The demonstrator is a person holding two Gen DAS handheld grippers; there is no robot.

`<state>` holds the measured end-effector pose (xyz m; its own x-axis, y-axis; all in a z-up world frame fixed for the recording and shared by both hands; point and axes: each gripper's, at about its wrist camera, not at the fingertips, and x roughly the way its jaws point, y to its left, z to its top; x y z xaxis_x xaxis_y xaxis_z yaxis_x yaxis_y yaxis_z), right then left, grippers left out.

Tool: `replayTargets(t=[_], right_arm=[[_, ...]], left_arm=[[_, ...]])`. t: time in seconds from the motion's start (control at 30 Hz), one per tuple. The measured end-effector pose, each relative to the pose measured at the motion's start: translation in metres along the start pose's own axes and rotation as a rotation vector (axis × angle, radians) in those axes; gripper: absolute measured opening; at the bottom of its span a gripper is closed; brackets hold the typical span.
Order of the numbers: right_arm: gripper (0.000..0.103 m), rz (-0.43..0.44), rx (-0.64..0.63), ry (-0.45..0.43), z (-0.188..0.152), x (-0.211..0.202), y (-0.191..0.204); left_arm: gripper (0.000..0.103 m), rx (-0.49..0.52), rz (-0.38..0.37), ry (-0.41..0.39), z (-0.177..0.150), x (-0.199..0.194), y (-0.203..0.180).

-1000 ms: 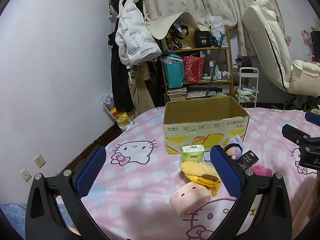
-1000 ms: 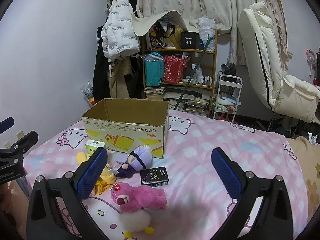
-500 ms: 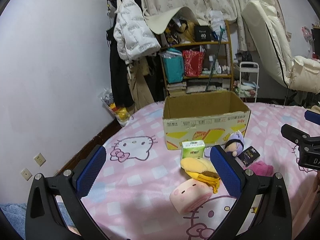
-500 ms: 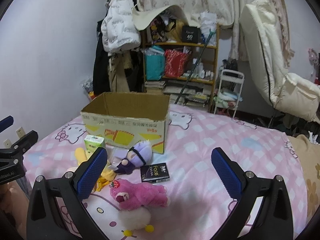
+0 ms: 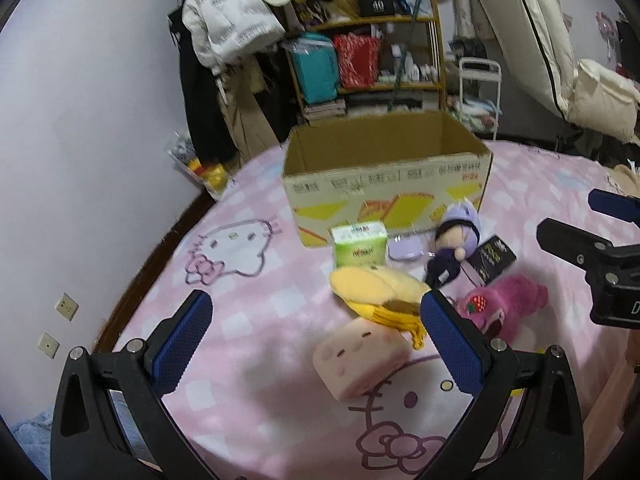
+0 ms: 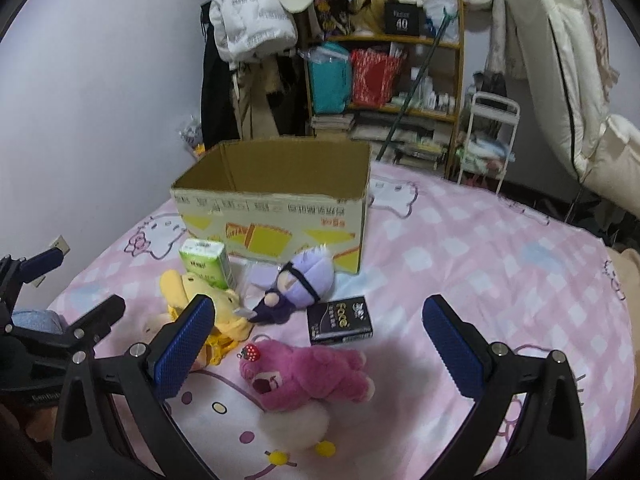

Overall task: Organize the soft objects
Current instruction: 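Lower the left tool onto the pink pig cushion while the right tool approaches the pink bear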

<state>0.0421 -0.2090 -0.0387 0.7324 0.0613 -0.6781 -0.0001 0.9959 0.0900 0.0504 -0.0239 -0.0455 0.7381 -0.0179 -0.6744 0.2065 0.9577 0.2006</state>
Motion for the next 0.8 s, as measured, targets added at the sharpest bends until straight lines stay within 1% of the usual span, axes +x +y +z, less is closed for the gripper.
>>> replayTargets(t=[0.13, 0.23, 0.53, 0.67, 0.8], right_arm=[[0.103, 0.025, 0.004, 0.061, 0.002, 0.015, 0.0], [0.103, 0.033, -0.013, 0.091, 0.003, 0.023, 0.004], [0.103, 0.062, -0.058, 0.175, -0.004, 0.051, 0.012], [0.103, 0.085, -0.046, 0.226, -0.008, 0.065, 0.011], [0.102, 0.112, -0.018, 0.273, -0.012, 0.077, 0.007]], left_arm=[[0.102, -0.013, -0.037, 0.048, 0.0, 0.009, 0.0], [0.102, -0.007, -0.043, 0.103, -0.003, 0.021, -0.003], [0.102, 0.056, -0.066, 0.207, -0.008, 0.045, -0.018], [0.102, 0.056, -0.083, 0.272, -0.011, 0.06, -0.02], [0.102, 0.056, -0.074, 0.312, -0.014, 0.073, -0.021]])
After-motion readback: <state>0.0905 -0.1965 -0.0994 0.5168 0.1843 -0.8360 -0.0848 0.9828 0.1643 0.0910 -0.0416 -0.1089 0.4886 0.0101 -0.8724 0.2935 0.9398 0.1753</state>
